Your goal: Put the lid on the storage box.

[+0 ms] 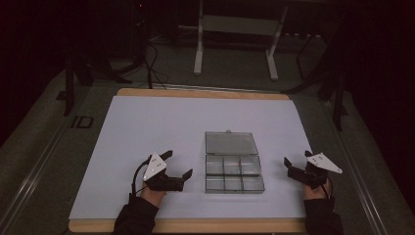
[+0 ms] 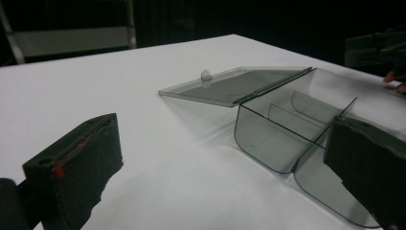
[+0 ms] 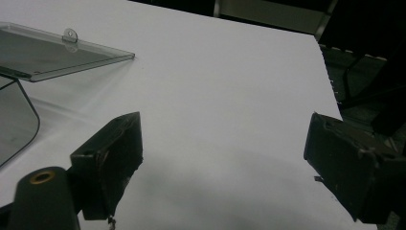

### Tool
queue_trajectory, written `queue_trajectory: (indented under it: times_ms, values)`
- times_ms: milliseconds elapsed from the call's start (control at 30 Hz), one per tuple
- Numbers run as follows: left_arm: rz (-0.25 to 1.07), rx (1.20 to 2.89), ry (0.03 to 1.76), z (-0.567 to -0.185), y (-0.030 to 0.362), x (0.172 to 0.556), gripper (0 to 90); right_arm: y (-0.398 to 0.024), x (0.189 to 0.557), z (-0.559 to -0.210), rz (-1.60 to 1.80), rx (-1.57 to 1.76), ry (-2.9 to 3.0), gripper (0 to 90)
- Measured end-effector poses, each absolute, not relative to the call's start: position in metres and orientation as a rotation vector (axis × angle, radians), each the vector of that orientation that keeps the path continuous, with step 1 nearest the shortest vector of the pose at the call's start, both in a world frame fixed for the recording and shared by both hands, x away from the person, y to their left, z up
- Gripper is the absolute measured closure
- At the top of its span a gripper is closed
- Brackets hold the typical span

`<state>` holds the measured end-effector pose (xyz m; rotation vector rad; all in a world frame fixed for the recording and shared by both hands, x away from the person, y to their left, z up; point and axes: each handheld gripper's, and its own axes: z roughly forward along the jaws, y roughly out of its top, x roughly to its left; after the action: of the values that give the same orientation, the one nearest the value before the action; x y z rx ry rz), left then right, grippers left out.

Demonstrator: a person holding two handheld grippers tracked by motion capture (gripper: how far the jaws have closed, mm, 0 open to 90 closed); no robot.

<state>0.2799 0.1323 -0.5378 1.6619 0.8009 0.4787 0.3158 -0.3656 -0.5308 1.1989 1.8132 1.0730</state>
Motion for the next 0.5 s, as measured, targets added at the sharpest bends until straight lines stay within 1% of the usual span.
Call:
queue_trajectory:
  times_ms: [100, 233, 367, 500]
  values:
    - [0.484, 1.683, 0.782, -0.5371, 0.1317, 0.2791, 0.3, -0.3659, 0.3161, -0.5307, 1.075, 1.203, 1.816, 12.9]
    - [0.453, 1.725, 0.771, -0.5376, 0.1331, 0.2804, 0.3, -0.3653, 0.316, -0.5309, 1.071, 1.195, 1.817, 12.9]
    - [0.456, 1.714, 0.792, -0.538, 0.137, 0.2803, 0.3, -0.3652, 0.3159, -0.5309, 1.07, 1.194, 1.819, 12.9]
    - [0.45, 1.749, 0.815, -0.5374, 0.1339, 0.2832, 0.3, -0.3648, 0.3159, -0.5309, 1.068, 1.192, 1.824, 13.0]
